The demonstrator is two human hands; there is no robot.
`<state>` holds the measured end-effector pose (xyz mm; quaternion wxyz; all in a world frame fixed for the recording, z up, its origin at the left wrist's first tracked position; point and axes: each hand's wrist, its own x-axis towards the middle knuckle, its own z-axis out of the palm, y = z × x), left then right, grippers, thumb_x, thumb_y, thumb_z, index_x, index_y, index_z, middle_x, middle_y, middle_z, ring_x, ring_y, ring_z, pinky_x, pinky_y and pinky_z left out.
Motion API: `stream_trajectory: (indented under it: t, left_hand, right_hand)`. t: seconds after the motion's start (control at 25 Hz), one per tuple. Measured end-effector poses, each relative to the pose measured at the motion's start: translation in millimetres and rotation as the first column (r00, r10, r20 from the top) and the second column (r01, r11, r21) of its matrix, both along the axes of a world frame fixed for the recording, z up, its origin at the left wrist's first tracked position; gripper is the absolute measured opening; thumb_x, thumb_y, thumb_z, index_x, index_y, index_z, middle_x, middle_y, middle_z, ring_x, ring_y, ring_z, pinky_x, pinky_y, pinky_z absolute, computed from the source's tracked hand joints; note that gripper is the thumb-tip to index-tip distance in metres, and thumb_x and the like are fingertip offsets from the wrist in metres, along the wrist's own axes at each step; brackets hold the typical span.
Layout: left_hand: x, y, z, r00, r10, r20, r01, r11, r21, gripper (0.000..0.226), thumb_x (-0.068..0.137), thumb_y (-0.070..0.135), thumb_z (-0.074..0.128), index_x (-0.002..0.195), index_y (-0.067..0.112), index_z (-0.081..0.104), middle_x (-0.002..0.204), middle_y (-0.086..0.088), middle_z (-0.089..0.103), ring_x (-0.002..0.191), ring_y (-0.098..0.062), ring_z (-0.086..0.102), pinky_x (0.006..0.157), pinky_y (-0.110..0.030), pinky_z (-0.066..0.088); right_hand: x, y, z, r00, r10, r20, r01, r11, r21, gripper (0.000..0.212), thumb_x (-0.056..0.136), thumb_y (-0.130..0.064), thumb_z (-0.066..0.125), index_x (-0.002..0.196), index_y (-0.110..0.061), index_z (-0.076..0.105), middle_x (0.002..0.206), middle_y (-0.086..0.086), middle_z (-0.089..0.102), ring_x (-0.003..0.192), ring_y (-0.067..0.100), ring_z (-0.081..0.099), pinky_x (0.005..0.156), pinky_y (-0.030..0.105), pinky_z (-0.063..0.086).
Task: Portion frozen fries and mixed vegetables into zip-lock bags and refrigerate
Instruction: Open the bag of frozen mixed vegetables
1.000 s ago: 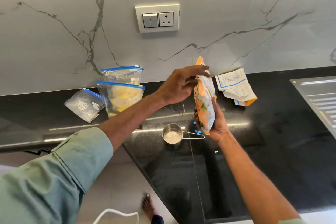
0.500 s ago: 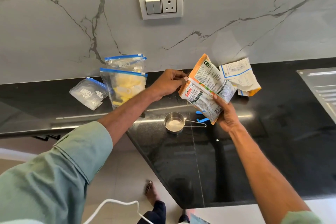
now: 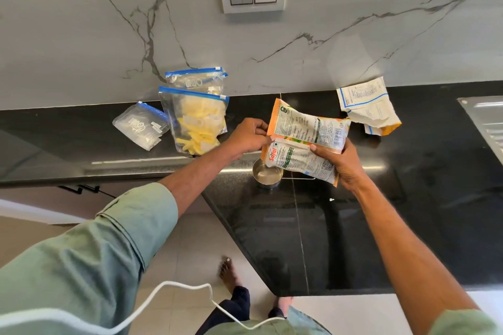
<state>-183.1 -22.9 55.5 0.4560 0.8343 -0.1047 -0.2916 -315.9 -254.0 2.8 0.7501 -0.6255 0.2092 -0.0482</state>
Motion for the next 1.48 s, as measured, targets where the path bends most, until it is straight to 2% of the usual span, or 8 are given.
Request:
stream_trajectory:
  t: [0.24,0.44,0.72,1.0,1.24,1.48]
  left_hand:
    - [-5.9,8.5,-20.3,0.998,0.040,0.040,-0.042,0.998,0.052,0.026,0.091,0.009,0.075,0.115,0.009,0.065,0.114,-0.005,0.076,0.105,-0.019,0.073,0.087,-0.039,0.063]
    - [-5.5,10.6,-27.6,0.995,0.094,0.015,-0.095,0.995,0.037,0.031,0.091,0.008,0.075,0.120,0.011,0.065,0.118,-0.005,0.074,0.110,-0.021,0.072,0.089,-0.044,0.062]
    - [-9.9,14.2,-33.9,0.982,0.176,-0.072,-0.177,0.984,-0.012,0.032,0.092,0.006,0.073,0.123,0.012,0.066,0.120,-0.006,0.073,0.112,-0.021,0.071,0.090,-0.043,0.061]
    - [-8.4,16.4,-37.2,0.975,0.206,-0.088,-0.208,0.978,-0.010,0.033,0.091,0.006,0.074,0.123,0.014,0.067,0.119,-0.004,0.073,0.111,-0.021,0.072,0.089,-0.046,0.062]
    - [-11.2,18.2,-37.3,0.975,0.201,-0.099,-0.205,0.978,-0.031,0.033,0.093,0.005,0.072,0.124,0.014,0.066,0.121,-0.004,0.073,0.114,-0.022,0.071,0.091,-0.045,0.061]
    - [-11.0,22.9,-31.9,0.976,0.180,-0.120,-0.190,0.978,-0.085,0.032,0.093,-0.001,0.069,0.118,0.018,0.065,0.117,-0.003,0.073,0.113,-0.020,0.070,0.093,-0.042,0.061]
  right_hand:
    - [6.7,2.9,4.3,0.999,0.038,0.018,-0.035,0.989,-0.141,0.077,0.066,-0.009,0.096,0.132,-0.006,0.056,0.122,0.010,0.075,0.111,0.028,0.074,0.095,0.053,0.061]
    - [16.0,-0.6,6.3,0.997,0.071,0.012,-0.064,0.956,-0.285,0.082,0.063,-0.023,0.103,0.130,-0.012,0.057,0.123,0.005,0.075,0.111,0.024,0.074,0.094,0.054,0.061]
    - [21.7,6.1,16.2,0.995,0.100,0.027,-0.076,0.883,-0.463,0.083,0.064,-0.035,0.101,0.129,-0.012,0.056,0.121,0.000,0.073,0.105,0.012,0.075,0.089,0.041,0.064]
    - [25.2,10.9,25.4,0.989,0.133,0.060,-0.083,0.851,-0.518,0.079,0.067,-0.039,0.098,0.130,-0.014,0.056,0.122,-0.002,0.072,0.105,0.011,0.074,0.087,0.036,0.064]
    - [25.6,9.1,25.9,0.986,0.150,0.069,-0.092,0.848,-0.523,0.077,0.070,-0.034,0.097,0.131,-0.011,0.056,0.123,0.001,0.072,0.106,0.013,0.074,0.089,0.039,0.064]
    - [24.3,11.7,33.1,0.977,0.181,0.110,-0.097,0.846,-0.524,0.072,0.071,-0.025,0.096,0.129,-0.008,0.056,0.121,0.001,0.073,0.106,0.013,0.074,0.087,0.034,0.064]
